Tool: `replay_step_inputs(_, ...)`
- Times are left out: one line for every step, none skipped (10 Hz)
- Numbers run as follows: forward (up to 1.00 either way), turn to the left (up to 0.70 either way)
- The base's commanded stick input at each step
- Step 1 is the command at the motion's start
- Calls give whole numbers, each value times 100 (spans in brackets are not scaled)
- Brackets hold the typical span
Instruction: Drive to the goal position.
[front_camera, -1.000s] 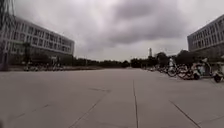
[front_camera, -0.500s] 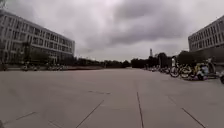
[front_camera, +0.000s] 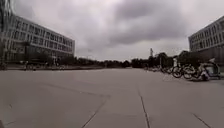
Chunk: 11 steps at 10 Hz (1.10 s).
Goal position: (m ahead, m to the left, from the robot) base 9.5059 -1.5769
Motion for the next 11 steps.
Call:
replay_step_inputs(50, 0)
replay_step_inputs(50, 0)
replay_step_inputs(50, 0)
replay_step_inputs(50, 0)
replay_step_inputs(50, 0)
replay_step_inputs(50, 0)
replay_step_inputs(50, 0)
replay_step_inputs(50, 0)
replay_step_inputs(50, 0)
replay_step_inputs(50, 0)
replay_step_inputs(50, 0)
